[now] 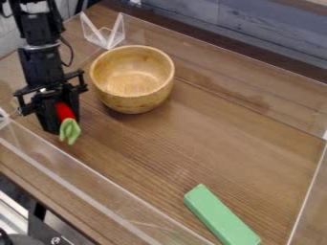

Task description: Move the red object to the left side of the table

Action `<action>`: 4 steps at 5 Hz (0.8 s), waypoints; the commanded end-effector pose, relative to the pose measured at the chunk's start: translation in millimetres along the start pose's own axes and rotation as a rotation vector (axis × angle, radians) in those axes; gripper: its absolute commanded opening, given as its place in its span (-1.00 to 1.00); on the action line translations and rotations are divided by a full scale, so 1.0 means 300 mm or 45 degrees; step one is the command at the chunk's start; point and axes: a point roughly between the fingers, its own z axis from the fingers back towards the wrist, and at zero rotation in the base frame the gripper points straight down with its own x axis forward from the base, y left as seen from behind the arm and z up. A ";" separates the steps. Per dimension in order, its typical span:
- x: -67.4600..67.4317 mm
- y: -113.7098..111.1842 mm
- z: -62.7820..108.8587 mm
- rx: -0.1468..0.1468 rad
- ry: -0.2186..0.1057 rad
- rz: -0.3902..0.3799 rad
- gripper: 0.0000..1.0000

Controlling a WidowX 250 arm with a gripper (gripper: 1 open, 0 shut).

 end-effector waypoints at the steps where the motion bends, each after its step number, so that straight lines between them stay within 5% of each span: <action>1: 0.012 -0.033 0.031 -0.038 -0.038 -0.012 -1.00; 4: -0.006 -0.046 0.031 0.009 -0.018 -0.017 -1.00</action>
